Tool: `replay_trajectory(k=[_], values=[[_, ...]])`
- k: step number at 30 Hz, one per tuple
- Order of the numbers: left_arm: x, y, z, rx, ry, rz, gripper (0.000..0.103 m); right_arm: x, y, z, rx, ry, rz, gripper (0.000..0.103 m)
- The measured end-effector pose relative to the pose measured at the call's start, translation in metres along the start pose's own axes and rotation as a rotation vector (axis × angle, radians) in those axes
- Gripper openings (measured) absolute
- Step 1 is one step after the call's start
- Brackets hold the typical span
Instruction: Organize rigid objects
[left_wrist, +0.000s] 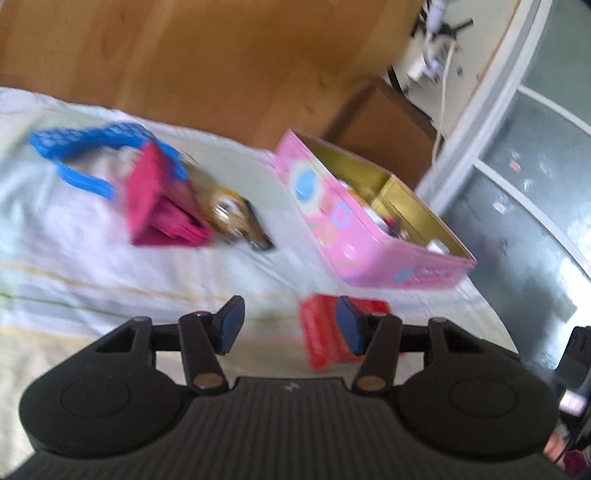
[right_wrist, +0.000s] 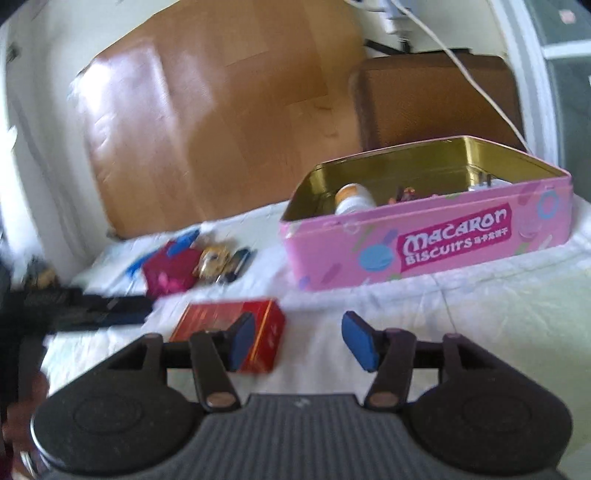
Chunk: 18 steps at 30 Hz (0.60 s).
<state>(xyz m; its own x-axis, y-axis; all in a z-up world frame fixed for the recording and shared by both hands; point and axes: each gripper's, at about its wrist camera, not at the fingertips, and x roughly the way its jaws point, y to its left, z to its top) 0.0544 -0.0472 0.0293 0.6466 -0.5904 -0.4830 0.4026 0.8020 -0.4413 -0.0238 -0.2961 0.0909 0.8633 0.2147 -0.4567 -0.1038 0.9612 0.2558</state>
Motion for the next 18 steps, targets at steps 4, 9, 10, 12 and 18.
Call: replay_trajectory(k=[4,9,10,12,18], values=[[0.012,-0.017,-0.004,0.032,0.045,-0.01,0.057,-0.001,0.025,-0.01,-0.15,0.027,-0.002,0.055],[0.023,-0.024,-0.003,0.029,0.071,-0.01,0.057,0.021,0.04,-0.007,-0.28,0.094,0.02,0.058],[0.026,-0.025,-0.002,0.024,0.077,-0.015,0.057,0.026,0.039,-0.005,-0.293,0.106,0.027,0.058],[0.036,-0.026,-0.001,0.02,0.104,-0.021,0.053,0.036,0.042,-0.002,-0.319,0.118,0.035,0.057],[0.052,-0.047,-0.004,0.027,0.151,-0.046,0.044,0.032,0.034,-0.004,-0.344,0.11,-0.003,0.054]])
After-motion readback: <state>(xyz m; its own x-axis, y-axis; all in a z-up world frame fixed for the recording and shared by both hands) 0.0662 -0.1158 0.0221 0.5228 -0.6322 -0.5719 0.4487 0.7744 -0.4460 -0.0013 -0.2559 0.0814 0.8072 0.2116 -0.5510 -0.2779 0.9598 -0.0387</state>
